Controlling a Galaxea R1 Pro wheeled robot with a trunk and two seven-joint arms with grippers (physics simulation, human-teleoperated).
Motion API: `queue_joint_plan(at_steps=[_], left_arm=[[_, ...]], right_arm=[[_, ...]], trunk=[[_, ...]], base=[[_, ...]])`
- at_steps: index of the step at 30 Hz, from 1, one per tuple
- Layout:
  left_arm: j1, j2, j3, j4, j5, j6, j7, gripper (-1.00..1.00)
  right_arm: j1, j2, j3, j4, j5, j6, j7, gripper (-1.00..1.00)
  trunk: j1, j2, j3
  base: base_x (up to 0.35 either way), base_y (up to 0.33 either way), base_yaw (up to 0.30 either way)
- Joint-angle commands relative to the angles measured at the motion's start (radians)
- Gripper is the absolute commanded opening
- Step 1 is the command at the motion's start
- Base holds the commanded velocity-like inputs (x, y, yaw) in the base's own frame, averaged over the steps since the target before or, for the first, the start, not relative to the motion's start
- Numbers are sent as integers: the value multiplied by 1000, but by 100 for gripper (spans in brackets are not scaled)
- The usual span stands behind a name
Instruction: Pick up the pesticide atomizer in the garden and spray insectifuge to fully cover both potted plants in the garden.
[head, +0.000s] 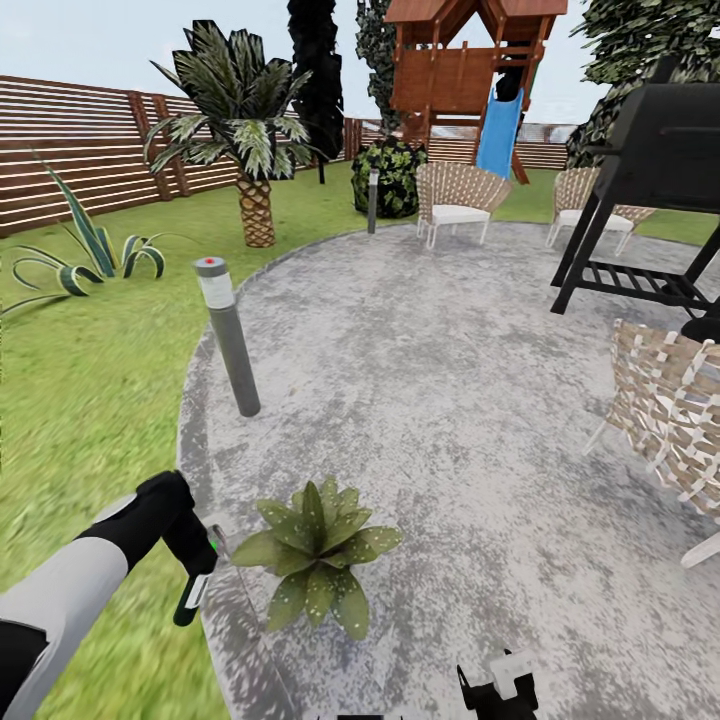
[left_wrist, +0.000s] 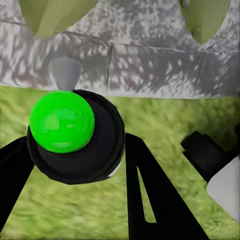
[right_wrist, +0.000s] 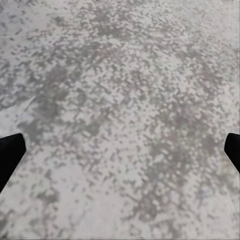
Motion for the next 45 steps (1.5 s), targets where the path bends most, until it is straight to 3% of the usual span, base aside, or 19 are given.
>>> queue_joint_plan(at_steps=[1,11,14,20,24,35,45], left_arm=[[0,1,-6,-3,-2,9,-7,-100],[1,-2,-11,-1,-5,10,-9,-100],[0,-3,-51,1,-45,31,-10,-100],[0,-8,-61,0,-66,41,-11,-100],[0,-10,-59,-4,-91,43,-11,-100],[-17,-22,-15,-14,-93,79,-3,-100],[-12,-9,-17,-9,-98,83,0,-100]], right_arm=[[-1,0,-7,1,11,-3,-4,100],[-1,0,-7,1,11,-3,-4,100],[-1,0,-7,1,11,-3,-4,100],[-1,-1,-8,0,11,-3,-4,100],[-1,-2,-8,0,11,-3,-4,100],[-1,-2,-8,0,11,-3,-4,100],[-1,-2,-8,0,11,-3,-4,100]], trunk=[[0,0,-1],[0,0,-1],[0,0,-1],[0,0,-1],[0,0,-1],[0,0,-1],[0,0,-1]], base=[[0,128,0],[0,16,-147],[0,43,-283],[-187,148,-49],[-332,7,-1],[-131,-28,-26],[0,85,-176]])
